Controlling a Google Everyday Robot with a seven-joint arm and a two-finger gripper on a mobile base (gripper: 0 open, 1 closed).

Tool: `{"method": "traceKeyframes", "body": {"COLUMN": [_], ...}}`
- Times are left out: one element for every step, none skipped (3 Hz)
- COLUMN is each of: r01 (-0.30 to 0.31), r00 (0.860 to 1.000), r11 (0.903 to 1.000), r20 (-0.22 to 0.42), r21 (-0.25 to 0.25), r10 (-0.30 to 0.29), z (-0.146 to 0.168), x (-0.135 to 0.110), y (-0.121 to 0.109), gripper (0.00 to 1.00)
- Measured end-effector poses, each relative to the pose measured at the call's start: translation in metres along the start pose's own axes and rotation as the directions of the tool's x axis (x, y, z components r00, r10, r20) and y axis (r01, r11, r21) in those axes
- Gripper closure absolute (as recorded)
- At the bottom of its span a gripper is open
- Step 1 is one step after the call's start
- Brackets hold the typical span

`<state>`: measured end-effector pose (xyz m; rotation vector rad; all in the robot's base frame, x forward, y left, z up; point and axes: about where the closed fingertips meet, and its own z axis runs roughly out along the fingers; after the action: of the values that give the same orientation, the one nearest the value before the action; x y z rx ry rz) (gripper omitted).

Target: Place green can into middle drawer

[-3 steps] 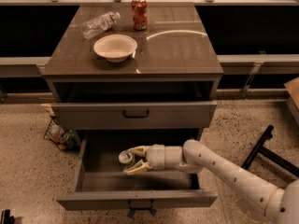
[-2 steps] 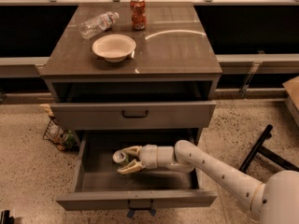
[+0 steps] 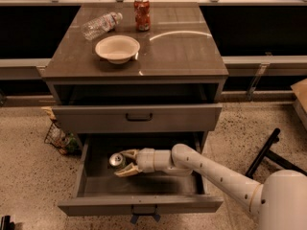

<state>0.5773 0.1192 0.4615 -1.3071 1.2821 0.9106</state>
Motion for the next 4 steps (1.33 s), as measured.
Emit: {"method": "traceKeyframes", "body": {"r01": [0.029,0.016,-0.039,-0.143], "r00": [0.999,1.000,0.999,0.989], "r11": [0.9996,0.9999,0.9987,0.9787], "r20": [-0.025,-0.016,0.009,0.042], "r21": [0.002,0.002,0.033,0.147], "r10": [-0.029,-0.015,0.039,0.139], "z": [0.008,0.008,-0.008,-0.065], "x": [-0.003,-0.007,-0.018,-0.047], "y": [0.001,0.001,-0.003,-0.019], "gripper": [0.22,0.01,0.00,0.26]}}
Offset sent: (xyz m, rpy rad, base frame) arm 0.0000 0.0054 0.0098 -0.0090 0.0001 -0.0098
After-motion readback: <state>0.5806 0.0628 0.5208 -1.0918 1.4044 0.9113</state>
